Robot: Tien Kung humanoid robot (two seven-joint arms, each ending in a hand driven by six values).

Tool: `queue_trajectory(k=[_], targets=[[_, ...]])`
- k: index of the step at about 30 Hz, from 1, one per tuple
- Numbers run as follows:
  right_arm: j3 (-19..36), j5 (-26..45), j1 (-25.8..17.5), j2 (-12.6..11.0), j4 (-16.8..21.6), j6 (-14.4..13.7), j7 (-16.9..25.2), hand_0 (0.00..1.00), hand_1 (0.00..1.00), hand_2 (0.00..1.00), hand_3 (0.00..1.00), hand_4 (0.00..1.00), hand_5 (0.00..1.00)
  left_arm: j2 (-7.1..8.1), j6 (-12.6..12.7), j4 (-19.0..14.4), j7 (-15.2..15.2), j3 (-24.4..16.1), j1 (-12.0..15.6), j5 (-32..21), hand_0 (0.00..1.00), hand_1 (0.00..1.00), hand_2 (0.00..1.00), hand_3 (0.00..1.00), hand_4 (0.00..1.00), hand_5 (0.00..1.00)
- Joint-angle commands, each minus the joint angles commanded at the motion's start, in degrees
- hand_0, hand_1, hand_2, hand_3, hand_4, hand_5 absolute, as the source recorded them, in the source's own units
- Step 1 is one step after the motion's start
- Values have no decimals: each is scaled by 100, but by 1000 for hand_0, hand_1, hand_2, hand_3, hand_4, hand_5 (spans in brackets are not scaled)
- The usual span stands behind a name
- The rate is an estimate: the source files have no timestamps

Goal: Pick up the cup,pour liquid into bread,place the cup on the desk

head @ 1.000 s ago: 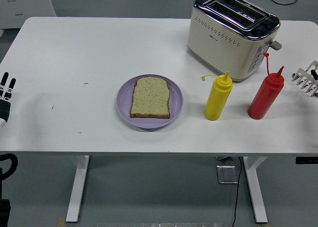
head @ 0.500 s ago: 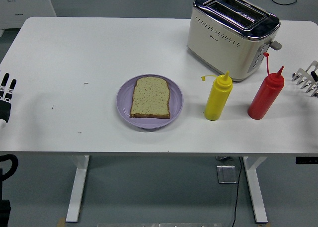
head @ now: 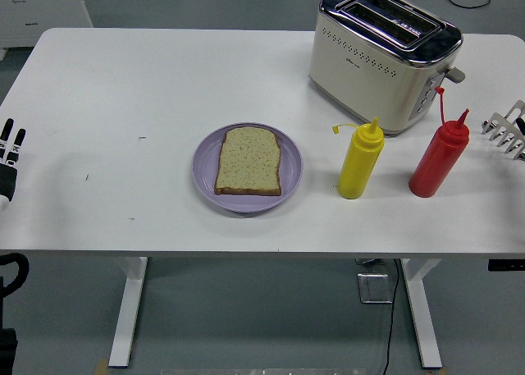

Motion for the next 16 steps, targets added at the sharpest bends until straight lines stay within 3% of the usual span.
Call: queue_trajectory(k=[16], targets=[[21, 39, 10, 10, -31, -3, 9, 745, 683, 722, 742, 595, 651, 0, 1, 0, -1, -11, -8, -1, 811, 802, 834, 750, 616, 998]])
